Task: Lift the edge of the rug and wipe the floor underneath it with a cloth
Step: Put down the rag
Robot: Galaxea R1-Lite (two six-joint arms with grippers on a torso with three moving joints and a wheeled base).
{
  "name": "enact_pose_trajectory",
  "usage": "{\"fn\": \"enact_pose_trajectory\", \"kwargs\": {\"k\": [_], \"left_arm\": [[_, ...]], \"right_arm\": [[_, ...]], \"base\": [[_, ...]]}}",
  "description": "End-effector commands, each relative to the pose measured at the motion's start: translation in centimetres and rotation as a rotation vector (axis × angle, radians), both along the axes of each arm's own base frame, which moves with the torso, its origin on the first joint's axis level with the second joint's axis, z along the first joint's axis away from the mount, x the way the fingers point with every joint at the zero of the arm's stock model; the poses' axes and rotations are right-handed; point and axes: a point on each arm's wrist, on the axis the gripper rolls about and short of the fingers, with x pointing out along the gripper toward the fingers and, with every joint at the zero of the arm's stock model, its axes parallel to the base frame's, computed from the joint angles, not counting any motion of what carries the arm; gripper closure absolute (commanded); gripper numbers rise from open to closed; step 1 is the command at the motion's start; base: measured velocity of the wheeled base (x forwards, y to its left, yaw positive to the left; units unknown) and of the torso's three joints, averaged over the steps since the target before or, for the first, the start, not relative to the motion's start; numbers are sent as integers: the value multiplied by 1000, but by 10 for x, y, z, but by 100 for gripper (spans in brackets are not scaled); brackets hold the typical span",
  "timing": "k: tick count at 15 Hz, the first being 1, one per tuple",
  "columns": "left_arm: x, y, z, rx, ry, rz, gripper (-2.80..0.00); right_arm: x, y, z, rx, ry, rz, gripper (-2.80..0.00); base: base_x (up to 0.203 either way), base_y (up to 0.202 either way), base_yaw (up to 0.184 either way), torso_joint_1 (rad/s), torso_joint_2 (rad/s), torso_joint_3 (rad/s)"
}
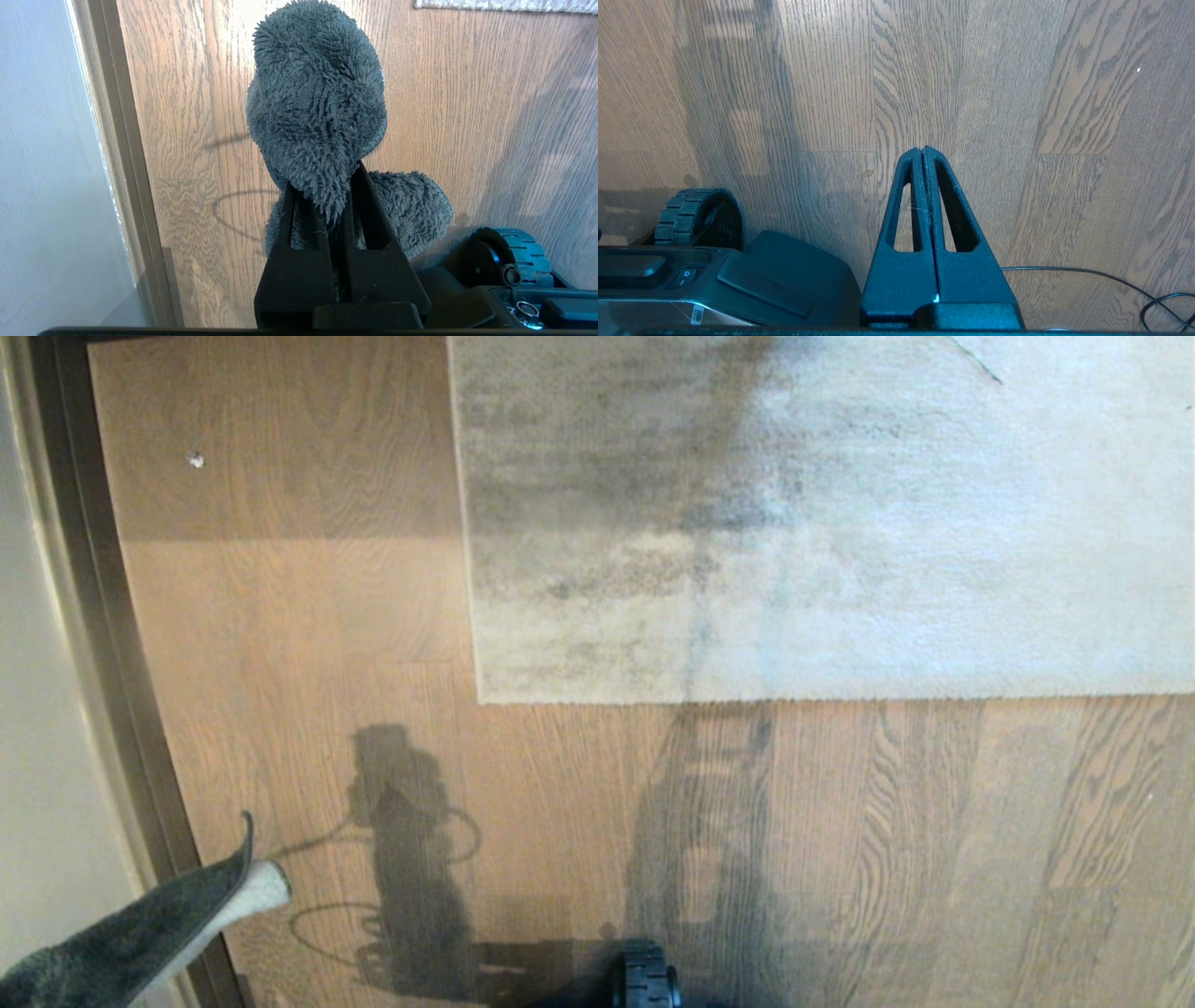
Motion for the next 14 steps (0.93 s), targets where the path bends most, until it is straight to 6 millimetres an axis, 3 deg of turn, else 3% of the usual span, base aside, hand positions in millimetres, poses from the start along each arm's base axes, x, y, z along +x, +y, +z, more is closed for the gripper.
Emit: {"fn": "enact_pose_trajectory", "kwargs": {"k": [1, 7, 10, 14], "left_arm": [[0, 0, 0, -1, -1, 0, 0], [-1, 0, 3, -2, -11, -2, 0], [-6, 0, 29, -4, -37, 2, 0], [16, 0, 55, -2, 125, -21, 0]], "right_arm": [[0, 0, 0, 0, 1, 0, 0], [0, 0, 0, 0, 1, 0, 0], [0, 0, 0, 0, 1, 0, 0], [0, 0, 0, 0, 1, 0, 0]], "base": [[0, 0, 0, 0, 0, 0], [0, 0, 0, 0, 0, 0], [0, 0, 0, 0, 0, 0], [0, 0, 0, 0, 0, 0]]}}
